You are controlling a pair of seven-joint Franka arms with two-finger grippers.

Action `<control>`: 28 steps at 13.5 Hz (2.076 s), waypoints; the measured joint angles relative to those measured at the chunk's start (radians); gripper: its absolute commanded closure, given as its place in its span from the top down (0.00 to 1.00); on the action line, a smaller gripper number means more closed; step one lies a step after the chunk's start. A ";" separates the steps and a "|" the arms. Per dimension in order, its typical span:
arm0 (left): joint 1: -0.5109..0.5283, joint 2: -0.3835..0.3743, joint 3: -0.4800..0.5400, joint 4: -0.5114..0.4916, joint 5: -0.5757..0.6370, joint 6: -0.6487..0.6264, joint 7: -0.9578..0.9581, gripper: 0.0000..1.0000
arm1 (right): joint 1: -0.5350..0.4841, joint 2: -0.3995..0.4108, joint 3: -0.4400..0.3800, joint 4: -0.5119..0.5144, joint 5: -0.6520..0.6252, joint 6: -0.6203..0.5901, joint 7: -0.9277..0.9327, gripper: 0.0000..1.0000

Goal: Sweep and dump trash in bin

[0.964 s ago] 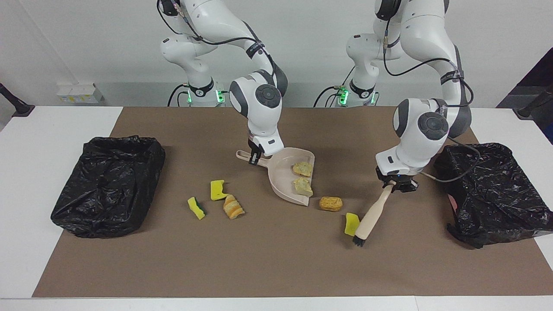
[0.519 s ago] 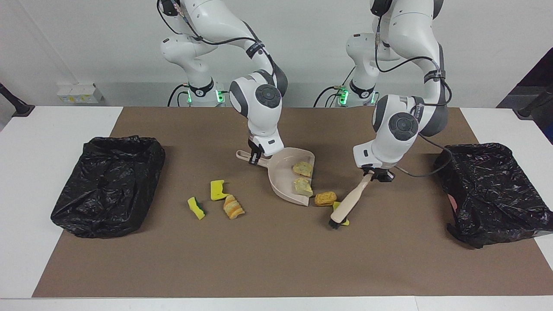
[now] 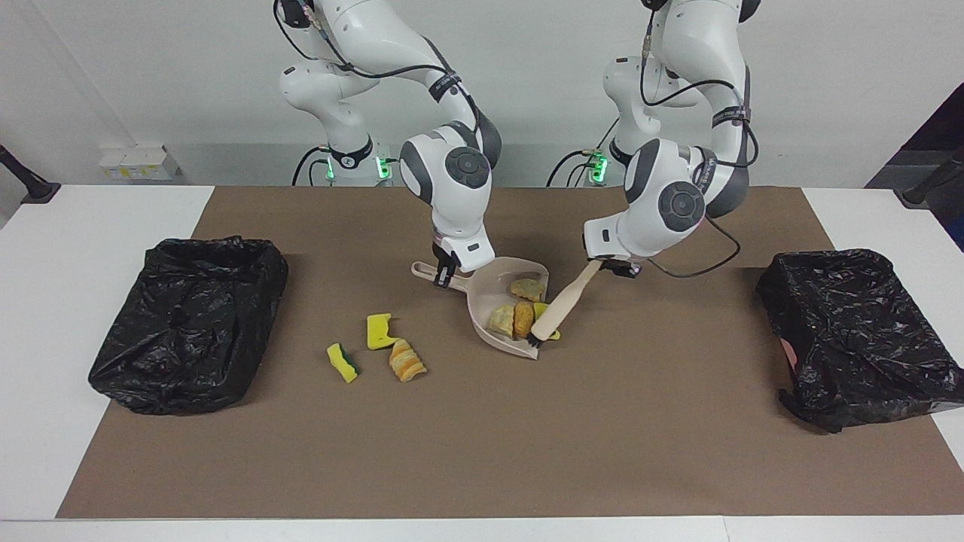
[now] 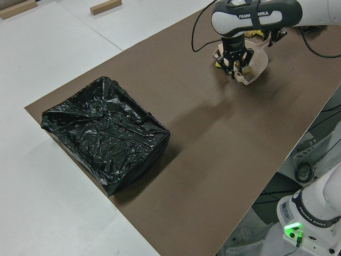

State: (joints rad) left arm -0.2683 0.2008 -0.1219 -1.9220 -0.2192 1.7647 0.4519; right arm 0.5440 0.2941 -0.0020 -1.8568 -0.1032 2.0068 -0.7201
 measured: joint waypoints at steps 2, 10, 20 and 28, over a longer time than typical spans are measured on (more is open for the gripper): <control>-0.014 -0.013 0.000 -0.013 -0.040 0.000 0.000 0.00 | 0.000 0.000 0.000 0.000 0.000 0.000 0.000 0.00; -0.025 -0.093 0.003 -0.020 -0.093 -0.068 -0.019 0.00 | 0.000 0.000 0.000 0.000 0.000 0.000 0.001 0.00; 0.006 -0.200 0.039 -0.022 -0.029 -0.135 -0.151 0.00 | 0.000 0.000 0.000 0.000 0.000 -0.001 0.005 0.00; 0.051 -0.229 0.035 -0.025 0.169 -0.158 -0.616 0.00 | 0.000 0.000 0.000 0.000 0.000 -0.001 0.008 0.00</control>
State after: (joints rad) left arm -0.2170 -0.0287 -0.0869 -1.9470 -0.0500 1.6071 -0.1637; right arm 0.5443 0.2941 -0.0018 -1.8570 -0.1032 2.0059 -0.7124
